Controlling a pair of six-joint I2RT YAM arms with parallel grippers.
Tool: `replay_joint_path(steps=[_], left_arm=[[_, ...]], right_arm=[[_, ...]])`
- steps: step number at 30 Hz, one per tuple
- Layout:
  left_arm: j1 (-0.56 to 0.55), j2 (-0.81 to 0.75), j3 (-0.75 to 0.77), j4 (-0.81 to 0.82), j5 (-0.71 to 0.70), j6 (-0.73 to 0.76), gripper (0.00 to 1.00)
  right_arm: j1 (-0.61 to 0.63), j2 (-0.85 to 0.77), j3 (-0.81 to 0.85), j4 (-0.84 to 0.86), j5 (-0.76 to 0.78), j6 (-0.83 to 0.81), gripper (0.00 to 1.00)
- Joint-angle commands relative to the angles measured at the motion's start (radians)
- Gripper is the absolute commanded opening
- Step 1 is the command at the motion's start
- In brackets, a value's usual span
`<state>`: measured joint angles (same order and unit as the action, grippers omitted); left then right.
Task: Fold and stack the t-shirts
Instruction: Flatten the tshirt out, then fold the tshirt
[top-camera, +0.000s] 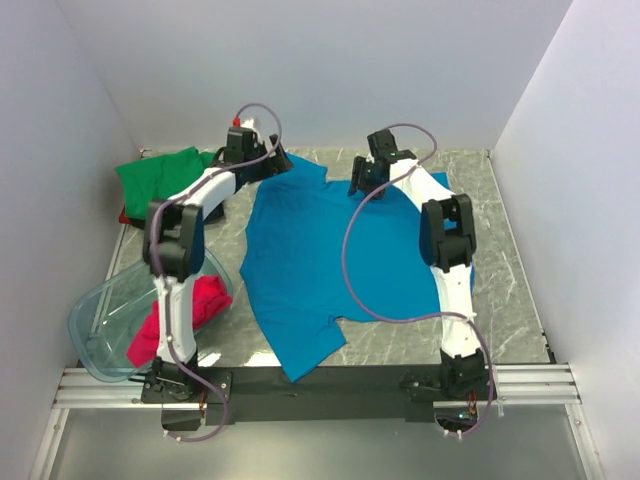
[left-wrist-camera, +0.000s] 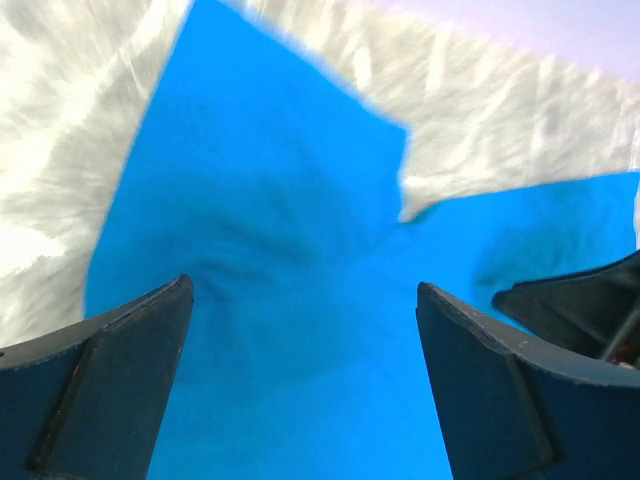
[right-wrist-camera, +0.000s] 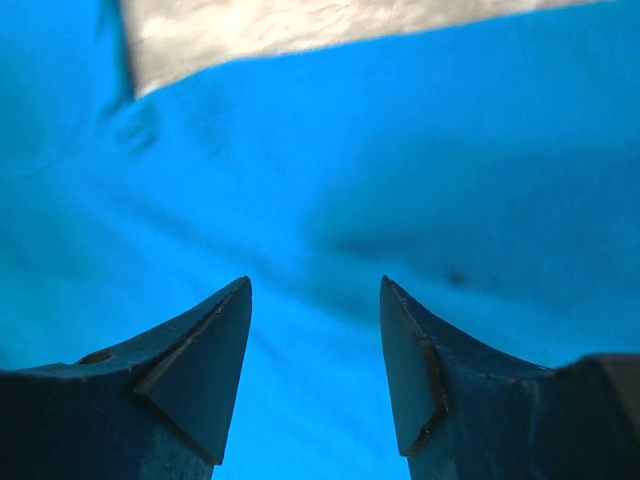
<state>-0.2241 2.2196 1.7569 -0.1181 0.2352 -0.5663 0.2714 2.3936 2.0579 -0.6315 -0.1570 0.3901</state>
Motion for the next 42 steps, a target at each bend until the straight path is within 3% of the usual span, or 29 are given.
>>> replay_joint_path(steps=[1, 4, 8, 11, 18, 25, 31, 35, 42], left_arm=[[-0.099, -0.37, -0.107, 0.097, -0.231, 0.12, 0.99], [-0.207, -0.573, -0.305, 0.08, -0.418, 0.138, 0.99], [-0.319, -0.799, -0.617, 0.081, -0.492, 0.036, 0.99], [-0.458, -0.917, -0.82, -0.036, -0.56, -0.096, 0.99], [-0.726, -1.124, -1.06, -0.222, -0.66, -0.372, 0.99], [-0.952, -1.232, -1.096, -0.457, -0.624, -0.602, 0.98], [-1.089, -1.259, -1.185, -0.437, -0.49, -0.777, 0.93], [-1.184, -1.255, -1.203, -0.48, -0.488, -0.872, 0.9], [-1.233, -1.175, -1.197, -0.48, -0.455, -0.874, 0.89]], right_arm=[[-0.003, -0.239, -0.065, 0.148, -0.038, -0.039, 0.62], [-0.006, -0.419, -0.235, 0.231, -0.009, -0.043, 0.65], [-0.035, -0.644, -0.496, 0.315, 0.002, -0.022, 0.68], [-0.078, -0.84, -0.741, 0.367, 0.007, 0.006, 0.68], [-0.156, -1.086, -1.013, 0.371, 0.042, 0.0, 0.68], [-0.264, -1.195, -1.153, 0.391, 0.005, 0.01, 0.69], [-0.319, -1.192, -1.214, 0.409, -0.024, 0.012, 0.69], [-0.334, -1.186, -1.223, 0.415, -0.038, 0.013, 0.69], [-0.347, -1.189, -1.234, 0.42, -0.045, 0.018, 0.69]])
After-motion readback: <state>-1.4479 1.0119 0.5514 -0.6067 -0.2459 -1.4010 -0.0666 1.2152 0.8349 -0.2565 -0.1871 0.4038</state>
